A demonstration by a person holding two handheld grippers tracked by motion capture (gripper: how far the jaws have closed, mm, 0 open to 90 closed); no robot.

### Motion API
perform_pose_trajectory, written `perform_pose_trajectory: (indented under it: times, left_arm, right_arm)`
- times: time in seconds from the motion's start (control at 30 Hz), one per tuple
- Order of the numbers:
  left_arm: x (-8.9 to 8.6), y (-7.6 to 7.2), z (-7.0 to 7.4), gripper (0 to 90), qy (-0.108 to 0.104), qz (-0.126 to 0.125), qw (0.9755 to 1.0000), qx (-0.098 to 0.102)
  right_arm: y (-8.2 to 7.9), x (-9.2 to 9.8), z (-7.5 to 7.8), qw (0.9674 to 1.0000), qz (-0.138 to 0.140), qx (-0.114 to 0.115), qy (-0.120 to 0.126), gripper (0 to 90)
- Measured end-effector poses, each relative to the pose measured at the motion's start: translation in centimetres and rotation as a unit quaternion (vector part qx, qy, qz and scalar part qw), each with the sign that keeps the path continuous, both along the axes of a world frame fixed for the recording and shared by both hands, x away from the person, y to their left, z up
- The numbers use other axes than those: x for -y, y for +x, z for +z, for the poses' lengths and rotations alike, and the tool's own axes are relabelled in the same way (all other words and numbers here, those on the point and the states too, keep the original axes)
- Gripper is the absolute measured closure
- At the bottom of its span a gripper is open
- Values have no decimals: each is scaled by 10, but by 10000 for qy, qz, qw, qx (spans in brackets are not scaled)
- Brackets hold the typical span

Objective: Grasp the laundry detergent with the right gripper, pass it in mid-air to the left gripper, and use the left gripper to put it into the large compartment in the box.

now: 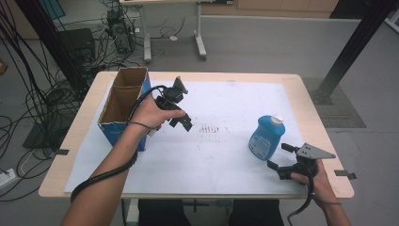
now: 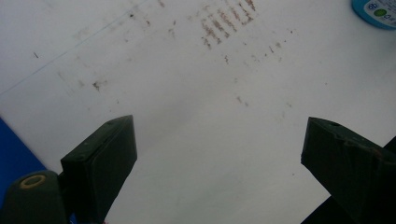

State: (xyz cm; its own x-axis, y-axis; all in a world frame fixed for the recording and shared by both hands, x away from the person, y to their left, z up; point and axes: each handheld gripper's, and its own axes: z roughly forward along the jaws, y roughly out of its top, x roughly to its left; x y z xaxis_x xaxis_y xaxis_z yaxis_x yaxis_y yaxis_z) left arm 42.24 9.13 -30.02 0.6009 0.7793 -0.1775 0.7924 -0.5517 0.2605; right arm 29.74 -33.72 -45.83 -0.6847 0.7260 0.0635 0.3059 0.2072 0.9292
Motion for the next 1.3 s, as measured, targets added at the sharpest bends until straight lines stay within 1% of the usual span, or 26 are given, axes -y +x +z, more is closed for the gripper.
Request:
perform_pose_trajectory:
  times: [0.13,0.2,0.37,0.47,0.5,0.67,0.87,1.03,1.17,1.3]
  left_arm:
    - [0,0,0,108,-4,25,10000,-6]
    - [0,-1,1,108,-3,11,10000,-14]
    - [2,-2,0,108,19,-10,10000,-14]
    - [3,-2,0,108,8,-19,10000,-22]
    - [4,-2,-1,108,7,-31,10000,-37]
    - [5,-2,-2,108,8,-52,10000,-48]
    - [6,-3,1,108,-22,-58,10000,-31]
    - [7,-3,2,108,-14,-51,10000,-17]
    - [7,-3,1,108,23,-73,10000,-29]
    - [6,-3,1,108,-5,-45,10000,-42]
  right_arm:
    - [0,0,-1,10000,3,45,33,39]
    - [0,0,-3,10000,3,23,48,38]
    - [1,0,-5,9999,-15,67,107,38]
    - [1,0,-6,9998,-39,111,156,37]
    - [0,0,-6,9997,-51,177,180,36]
    - [0,0,-7,9995,-93,225,200,37]
    - [1,0,-7,9995,-96,218,216,37]
    - [2,-2,-7,9994,-96,262,212,37]
    - [4,-4,-7,9993,-38,310,201,37]
    - [8,-9,-7,9991,42,352,219,37]
